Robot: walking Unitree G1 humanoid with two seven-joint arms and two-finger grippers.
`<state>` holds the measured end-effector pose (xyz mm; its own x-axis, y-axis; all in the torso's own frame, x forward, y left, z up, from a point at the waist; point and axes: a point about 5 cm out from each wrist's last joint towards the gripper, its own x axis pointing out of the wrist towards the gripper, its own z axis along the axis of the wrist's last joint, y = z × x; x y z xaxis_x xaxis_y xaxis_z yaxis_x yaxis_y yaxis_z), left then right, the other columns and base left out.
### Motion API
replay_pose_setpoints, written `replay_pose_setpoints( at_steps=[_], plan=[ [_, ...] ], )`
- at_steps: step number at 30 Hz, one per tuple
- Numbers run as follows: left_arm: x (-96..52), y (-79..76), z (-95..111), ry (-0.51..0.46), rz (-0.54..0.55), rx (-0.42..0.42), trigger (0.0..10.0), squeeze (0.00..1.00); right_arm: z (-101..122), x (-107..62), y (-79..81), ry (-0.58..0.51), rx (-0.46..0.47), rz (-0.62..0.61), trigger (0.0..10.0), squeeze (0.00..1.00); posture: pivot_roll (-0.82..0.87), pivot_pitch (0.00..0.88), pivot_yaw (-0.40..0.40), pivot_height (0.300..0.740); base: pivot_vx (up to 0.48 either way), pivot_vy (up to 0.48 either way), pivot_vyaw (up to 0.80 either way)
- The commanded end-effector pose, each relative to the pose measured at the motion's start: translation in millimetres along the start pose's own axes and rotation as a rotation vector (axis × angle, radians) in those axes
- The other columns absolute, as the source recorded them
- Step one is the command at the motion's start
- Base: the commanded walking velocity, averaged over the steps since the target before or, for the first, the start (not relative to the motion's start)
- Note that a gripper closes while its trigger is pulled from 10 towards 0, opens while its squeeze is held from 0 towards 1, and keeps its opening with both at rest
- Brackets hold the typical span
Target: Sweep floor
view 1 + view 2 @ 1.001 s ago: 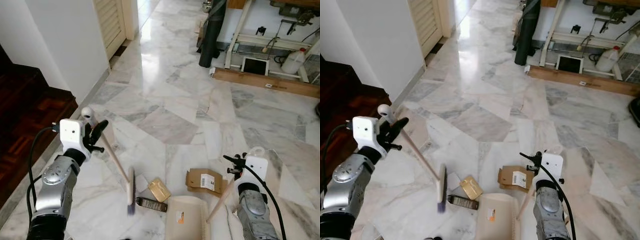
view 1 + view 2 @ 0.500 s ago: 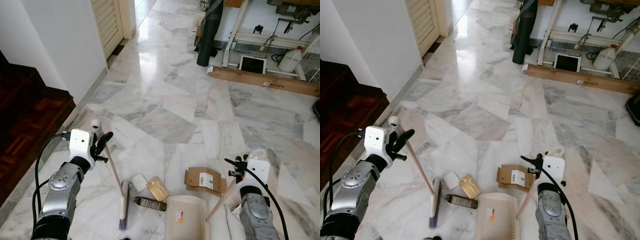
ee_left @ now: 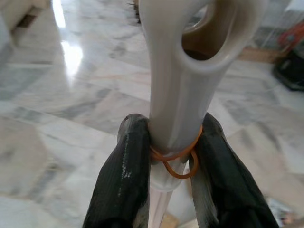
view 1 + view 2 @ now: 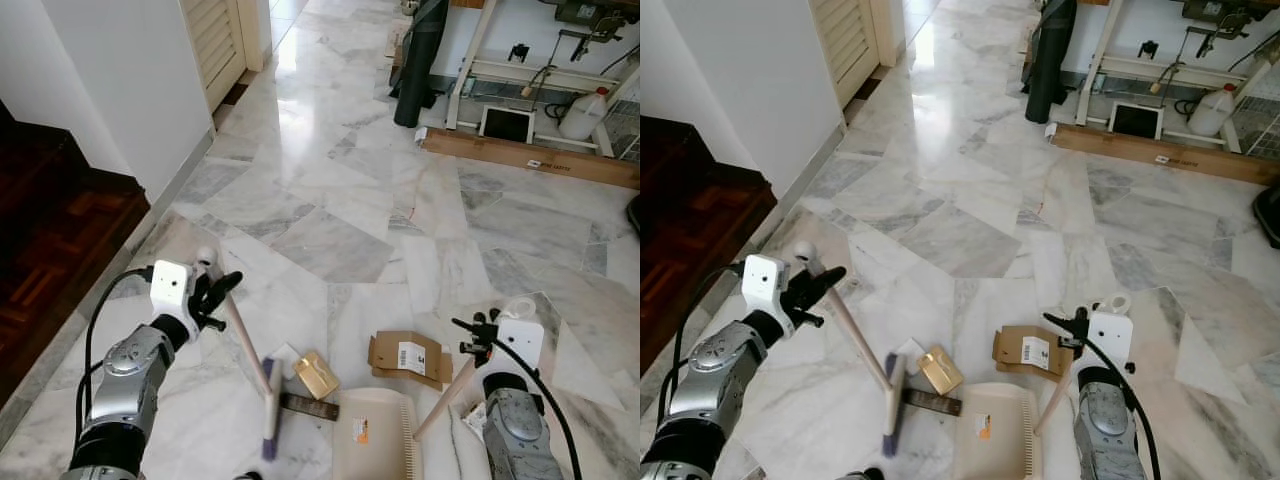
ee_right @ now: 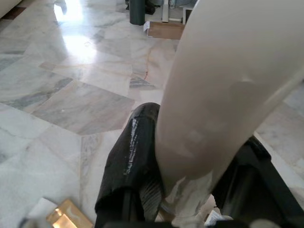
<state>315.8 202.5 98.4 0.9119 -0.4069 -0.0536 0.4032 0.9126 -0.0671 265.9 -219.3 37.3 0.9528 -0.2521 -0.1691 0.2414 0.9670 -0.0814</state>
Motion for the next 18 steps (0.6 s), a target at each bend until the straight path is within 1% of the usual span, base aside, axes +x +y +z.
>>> replay_pose_setpoints(
  at_steps=[1, 4, 8, 9, 12, 13, 14, 15, 16, 17, 18],
  plan=[
    [2.2, -5.1, -3, 0.005, -0.052, -0.098, 10.0, 0.0, -11, -3.6, -6.5, 0.063, -0.029, -0.018, 10.0, 0.0, 0.06, 0.168, -0.02, 0.74, 0.0, 0.0, 0.0],
    [2.2, -2.3, 2, -0.017, -0.057, -0.146, 10.0, 0.0, -10, -2.4, -5.3, 0.062, -0.028, -0.016, 10.0, 0.0, 0.06, 0.163, -0.021, 0.74, 0.0, 0.0, 0.0],
    [2.4, 0.3, 7, -0.035, -0.058, -0.174, 10.0, 0.0, -9, -0.7, -4.2, 0.061, -0.026, -0.014, 10.0, 0.0, 0.07, 0.152, -0.02, 0.74, 0.0, 0.0, 0.0],
    [3.3, 1.7, 10, -0.049, -0.061, -0.193, 10.0, 0.0, -8, 1.6, -2.5, 0.057, -0.024, -0.012, 10.0, 0.0, 0.07, 0.141, -0.019, 0.74, 0.0, 0.0, 0.0],
    [4.8, 3.9, 17, -0.077, -0.06, -0.213, 10.0, 0.0, -5, 5.8, 0.3, 0.052, -0.018, -0.011, 10.0, 0.0, 0.07, 0.124, -0.016, 0.74, 0.0, 0.0, 0.0],
    [4.8, 3.9, 17, -0.077, -0.06, -0.213, 10.0, 0.0, -5, 5.8, 0.3, 0.052, -0.018, -0.011, 10.0, 0.0, 0.07, 0.124, -0.016, 0.74, 0.0, 0.0, 0.0],
    [6.0, 6.6, 22, -0.094, -0.036, -0.184, 10.0, 0.0, -3, 9.4, 2.5, 0.046, -0.013, -0.01, 10.0, 0.0, 0.08, 0.094, -0.012, 0.74, 0.0, 0.0, 0.0],
    [6.0, 6.6, 22, -0.094, -0.036, -0.184, 10.0, 0.0, -3, 9.4, 2.5, 0.046, -0.013, -0.01, 10.0, 0.0, 0.08, 0.094, -0.012, 0.74, 0.0, 0.0, 0.0],
    [6.5, 7.9, 26, -0.112, -0.014, -0.159, 10.0, 0.0, -1, 11.4, 3.6, 0.039, -0.01, -0.009, 10.0, 0.0, 0.08, 0.089, -0.012, 0.74, 0.0, 0.0, 0.0],
    [7.2, 10.5, 32, -0.14, 0.025, -0.116, 10.0, 0.0, 3, 14.7, 5.5, 0.031, -0.006, -0.008, 10.0, 0.0, 0.08, 0.069, -0.009, 0.74, 0.0, 0.0, 0.0],
    [7.2, 10.5, 32, -0.14, 0.025, -0.116, 10.0, 0.0, 3, 14.7, 5.5, 0.031, -0.006, -0.008, 10.0, 0.0, 0.08, 0.069, -0.009, 0.74, 0.0, 0.0, 0.0]
  ],
)
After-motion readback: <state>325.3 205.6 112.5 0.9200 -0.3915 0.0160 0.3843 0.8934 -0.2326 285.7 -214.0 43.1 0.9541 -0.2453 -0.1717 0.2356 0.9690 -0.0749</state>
